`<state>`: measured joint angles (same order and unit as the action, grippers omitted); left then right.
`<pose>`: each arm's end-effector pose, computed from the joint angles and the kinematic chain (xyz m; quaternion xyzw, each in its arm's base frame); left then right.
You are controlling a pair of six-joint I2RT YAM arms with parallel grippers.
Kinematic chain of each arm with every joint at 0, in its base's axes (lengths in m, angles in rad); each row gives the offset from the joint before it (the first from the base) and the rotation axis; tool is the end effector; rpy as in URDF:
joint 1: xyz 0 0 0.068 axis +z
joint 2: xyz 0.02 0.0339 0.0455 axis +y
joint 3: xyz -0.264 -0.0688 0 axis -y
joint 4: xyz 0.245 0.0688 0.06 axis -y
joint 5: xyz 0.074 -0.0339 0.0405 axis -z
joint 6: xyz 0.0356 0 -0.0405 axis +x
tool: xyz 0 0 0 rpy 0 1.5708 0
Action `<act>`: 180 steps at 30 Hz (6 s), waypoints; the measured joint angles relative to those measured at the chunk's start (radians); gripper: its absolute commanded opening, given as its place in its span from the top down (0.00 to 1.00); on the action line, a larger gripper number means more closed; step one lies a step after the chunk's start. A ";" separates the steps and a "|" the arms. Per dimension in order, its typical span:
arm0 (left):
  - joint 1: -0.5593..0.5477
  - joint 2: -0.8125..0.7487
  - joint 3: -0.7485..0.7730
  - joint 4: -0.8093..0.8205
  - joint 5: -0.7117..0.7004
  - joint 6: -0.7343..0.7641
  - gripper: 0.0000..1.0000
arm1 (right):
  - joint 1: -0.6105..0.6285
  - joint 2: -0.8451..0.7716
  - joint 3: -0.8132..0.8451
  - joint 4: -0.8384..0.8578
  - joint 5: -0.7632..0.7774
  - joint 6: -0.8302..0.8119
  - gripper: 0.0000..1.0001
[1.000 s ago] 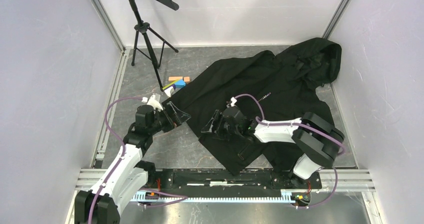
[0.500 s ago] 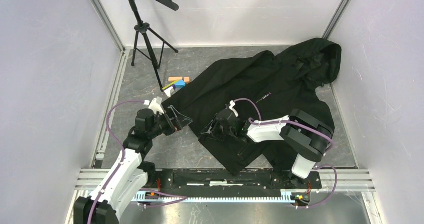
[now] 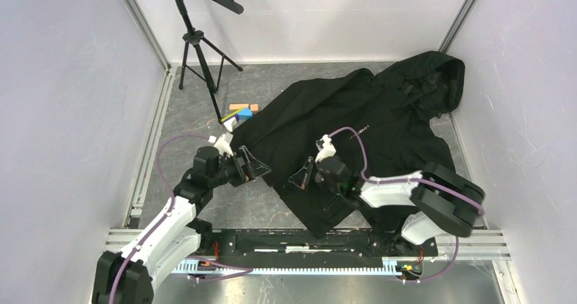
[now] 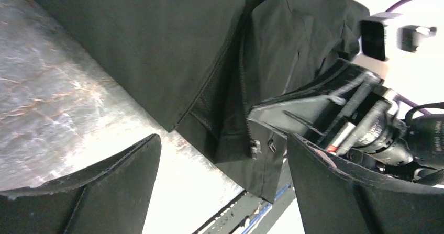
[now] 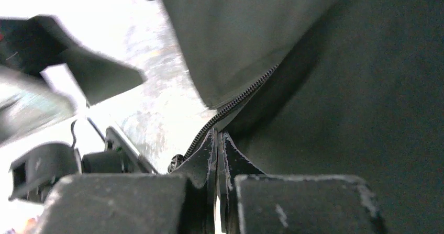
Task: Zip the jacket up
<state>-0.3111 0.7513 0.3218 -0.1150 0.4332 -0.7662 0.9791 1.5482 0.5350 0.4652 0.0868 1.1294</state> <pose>0.1532 -0.0650 0.1912 -0.0892 0.8527 -0.4067 0.3155 0.1632 0.2373 0.1443 0.0866 0.8672 0.4065 0.2744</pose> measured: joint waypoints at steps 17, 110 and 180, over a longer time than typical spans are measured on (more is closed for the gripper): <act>-0.221 0.418 0.111 0.320 0.059 -0.071 0.27 | -0.032 -0.134 -0.325 0.637 -0.198 -0.555 1.00; -0.395 0.262 0.040 0.606 0.139 0.108 0.98 | -0.039 -0.319 -0.499 0.769 -0.395 -0.383 0.20; -0.472 0.273 0.036 0.694 0.068 0.169 0.98 | -0.058 -0.120 -0.445 1.003 -0.337 -0.109 0.59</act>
<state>-0.7834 1.0245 0.3580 0.5789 0.5011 -0.5968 0.9207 1.4281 0.0898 1.4677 -0.2504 1.0199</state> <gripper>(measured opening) 0.035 0.438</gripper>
